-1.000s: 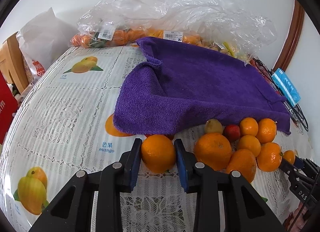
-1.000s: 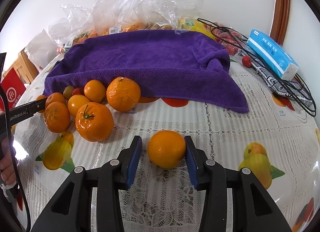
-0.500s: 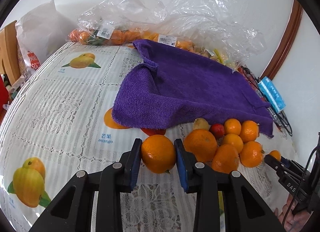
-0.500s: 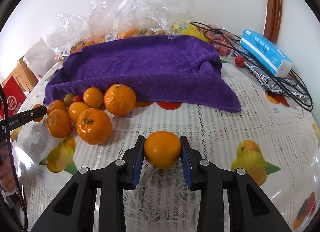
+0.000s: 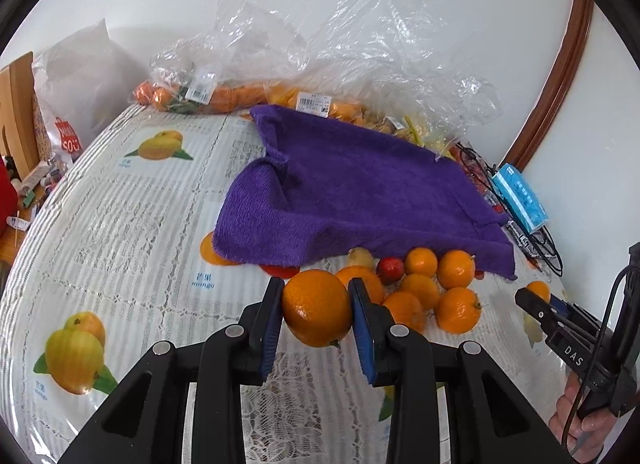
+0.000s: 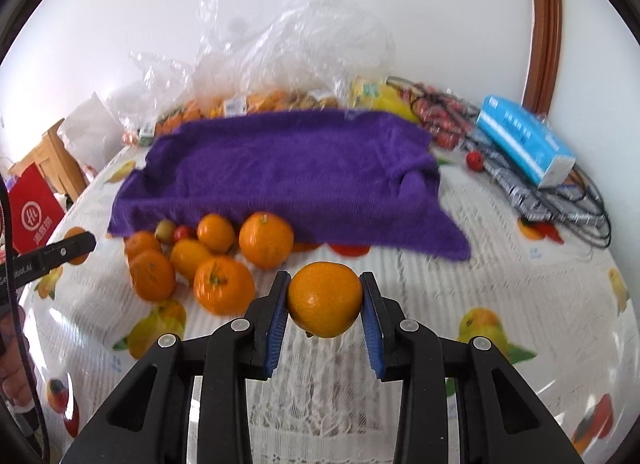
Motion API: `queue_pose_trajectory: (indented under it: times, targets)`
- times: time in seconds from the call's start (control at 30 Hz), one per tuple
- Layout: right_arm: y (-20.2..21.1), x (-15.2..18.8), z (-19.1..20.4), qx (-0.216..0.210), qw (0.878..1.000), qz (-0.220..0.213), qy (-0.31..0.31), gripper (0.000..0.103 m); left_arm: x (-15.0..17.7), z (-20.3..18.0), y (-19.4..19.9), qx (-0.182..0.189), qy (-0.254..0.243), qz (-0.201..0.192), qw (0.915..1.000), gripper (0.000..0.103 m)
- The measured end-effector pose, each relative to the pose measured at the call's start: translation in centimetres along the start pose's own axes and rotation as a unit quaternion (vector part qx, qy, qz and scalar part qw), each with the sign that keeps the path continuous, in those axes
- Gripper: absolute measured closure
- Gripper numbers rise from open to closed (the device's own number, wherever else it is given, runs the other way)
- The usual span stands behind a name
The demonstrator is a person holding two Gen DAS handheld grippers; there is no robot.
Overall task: Organize fruits
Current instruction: 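Carry the right gripper's orange over the purple towel while the left carries its orange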
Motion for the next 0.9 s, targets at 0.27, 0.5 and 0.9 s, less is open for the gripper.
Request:
queue_pose_trajectory:
  times: [0.27,0.5,0.9]
  targets:
    - [0.1,-5.2,0.3,-0.001,0.999,-0.038,-0.005,0.068,-4.2,-1.6,0.5,-0.012,-0.018,-0.026,0.9994,0.072]
    - [-1.4,-9.0,0.4,-0.006,0.998,-0.059,-0.013,0.068,-7.7,-2.1,-1.6,-0.032,-0.030,-0.040,0.9983,0.072]
    - [-6.1,-12.5,0.4,-0.012,0.999,-0.048,-0.012,0.069,-10.6,-3.1,-7.3,-0.032,-0.028,-0.031,0.9986,0.072]
Point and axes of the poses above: each gripper's, at about its wrist camera, not at the fingertips, and y roughly against the way its jaws point, z to its left, x to its underside, the point moved 4 cm from there along -y, roughly the way its jaws point, and after that the axes turned 4 degrees about -y, right-handed, at the moved point
